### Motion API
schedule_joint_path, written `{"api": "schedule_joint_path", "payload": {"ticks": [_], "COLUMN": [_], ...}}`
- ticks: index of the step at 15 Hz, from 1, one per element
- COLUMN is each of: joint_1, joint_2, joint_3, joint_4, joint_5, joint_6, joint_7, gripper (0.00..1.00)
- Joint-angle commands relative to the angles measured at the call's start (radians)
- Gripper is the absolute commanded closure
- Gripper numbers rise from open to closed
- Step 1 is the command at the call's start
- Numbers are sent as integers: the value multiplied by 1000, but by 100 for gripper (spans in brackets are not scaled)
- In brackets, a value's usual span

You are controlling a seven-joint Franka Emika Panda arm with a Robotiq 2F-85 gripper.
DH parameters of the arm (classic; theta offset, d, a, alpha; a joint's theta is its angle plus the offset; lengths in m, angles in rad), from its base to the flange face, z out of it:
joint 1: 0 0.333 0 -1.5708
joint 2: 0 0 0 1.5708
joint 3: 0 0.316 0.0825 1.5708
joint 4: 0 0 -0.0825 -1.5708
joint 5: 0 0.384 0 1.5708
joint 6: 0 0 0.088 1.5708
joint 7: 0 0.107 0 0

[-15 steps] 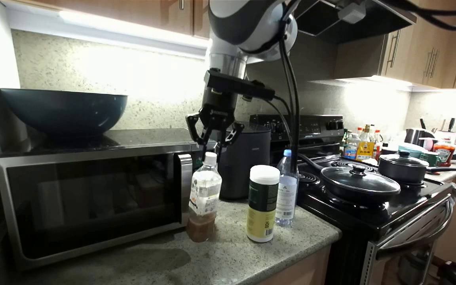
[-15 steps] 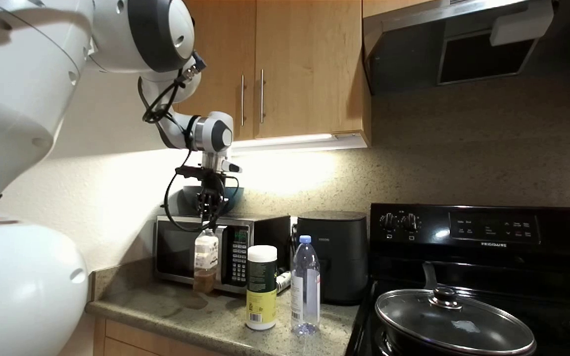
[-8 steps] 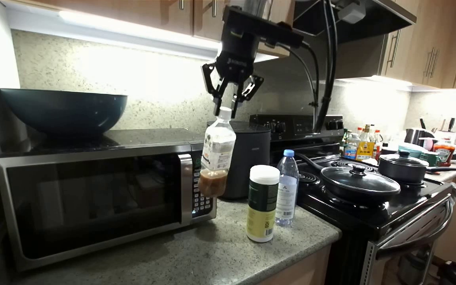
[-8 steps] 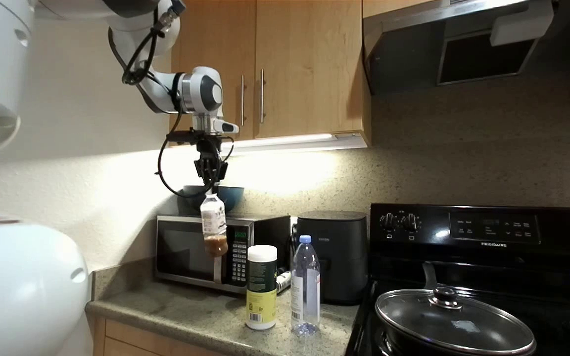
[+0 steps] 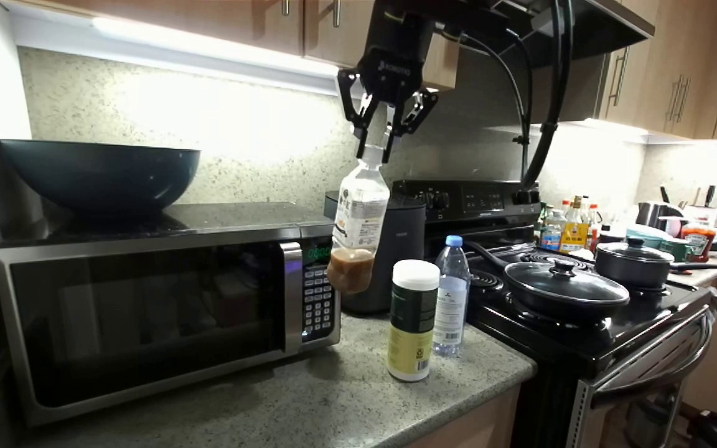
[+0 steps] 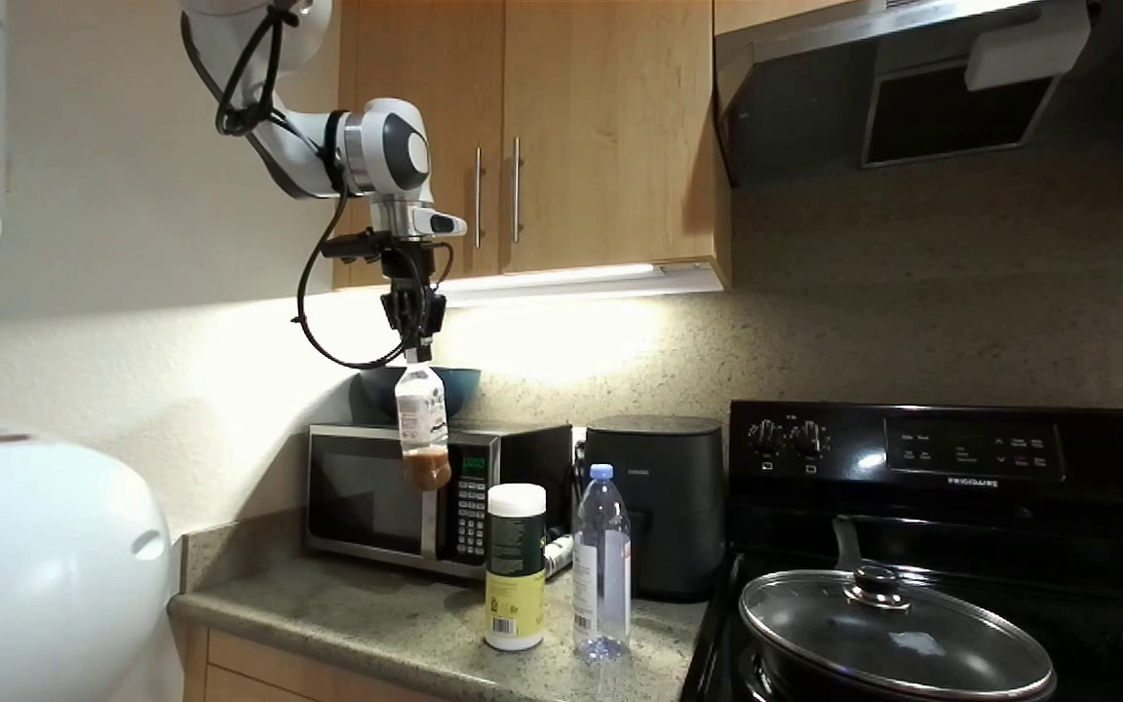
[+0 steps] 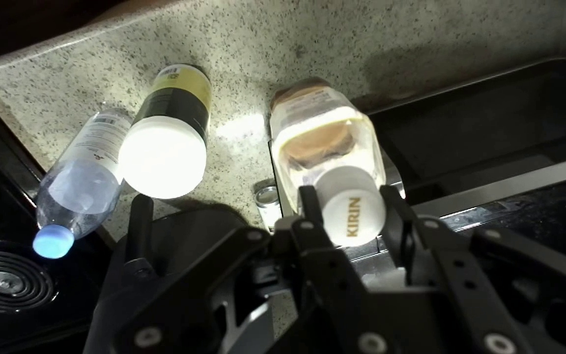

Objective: Pick up the bottle on the left and place it on top of the container in the middle

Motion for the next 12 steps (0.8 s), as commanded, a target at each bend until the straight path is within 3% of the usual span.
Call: {"api": "schedule_joint_path", "payload": {"ticks": [1, 2, 12], "joint_1": [-25, -25, -105], "joint_2": [6, 8, -57], "joint_3": [25, 24, 9], "joint_4": [5, 5, 19], "joint_5": [1, 1, -143], "joint_6": [-3, -3, -107], "joint_7": [-1, -1, 71], "gripper": [66, 91, 91]}}
